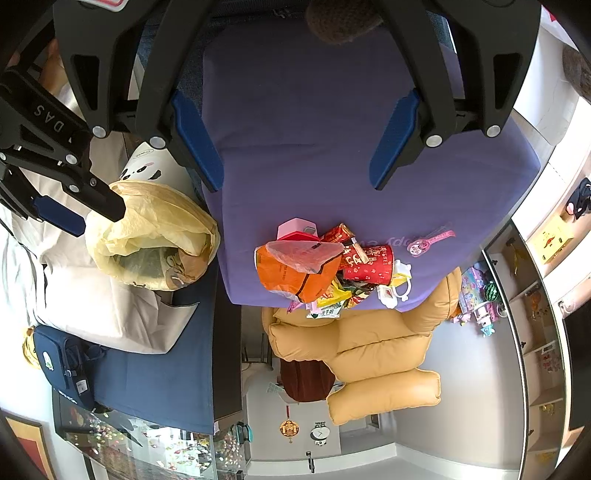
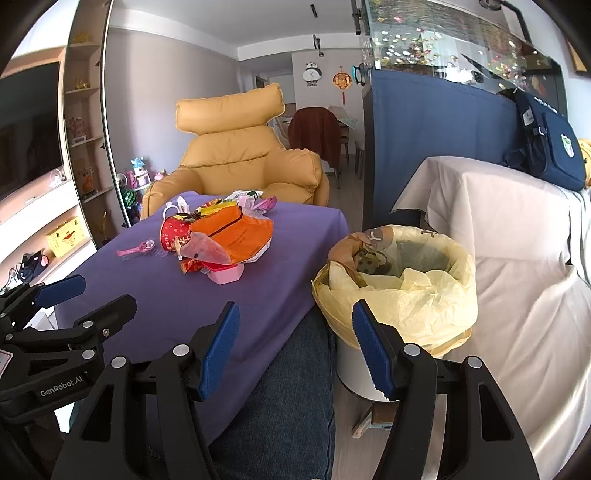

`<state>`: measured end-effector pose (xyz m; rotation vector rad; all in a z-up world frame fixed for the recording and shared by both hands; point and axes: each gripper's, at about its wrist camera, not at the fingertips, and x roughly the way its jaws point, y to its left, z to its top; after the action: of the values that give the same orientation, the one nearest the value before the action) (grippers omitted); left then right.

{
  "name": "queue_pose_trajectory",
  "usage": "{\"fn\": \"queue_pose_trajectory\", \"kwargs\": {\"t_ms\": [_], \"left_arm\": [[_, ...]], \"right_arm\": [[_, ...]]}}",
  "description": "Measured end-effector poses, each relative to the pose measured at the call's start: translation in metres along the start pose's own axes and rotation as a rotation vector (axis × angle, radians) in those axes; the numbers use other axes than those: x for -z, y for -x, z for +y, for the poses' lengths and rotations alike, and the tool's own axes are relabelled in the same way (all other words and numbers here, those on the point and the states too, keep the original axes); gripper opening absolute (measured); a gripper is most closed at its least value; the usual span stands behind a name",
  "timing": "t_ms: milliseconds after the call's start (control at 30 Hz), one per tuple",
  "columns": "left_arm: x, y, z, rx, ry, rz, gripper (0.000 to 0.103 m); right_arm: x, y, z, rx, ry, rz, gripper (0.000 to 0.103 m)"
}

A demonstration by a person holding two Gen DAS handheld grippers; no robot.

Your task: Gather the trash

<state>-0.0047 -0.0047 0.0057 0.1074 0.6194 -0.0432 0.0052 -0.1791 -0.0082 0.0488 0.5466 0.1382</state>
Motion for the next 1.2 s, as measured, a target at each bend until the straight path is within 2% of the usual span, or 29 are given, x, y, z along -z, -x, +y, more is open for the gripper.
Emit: {"fn": "queue_pose_trajectory", "kwargs": {"t_ms": [1200], "left_arm": [[-0.0019,0.0029,-0.0002,0.003,0.001,-0.003,0.077]], "right_arm": [[-0.0001,-0.0013,0.0003,0.001,0.000,0.009,0.060]]}}
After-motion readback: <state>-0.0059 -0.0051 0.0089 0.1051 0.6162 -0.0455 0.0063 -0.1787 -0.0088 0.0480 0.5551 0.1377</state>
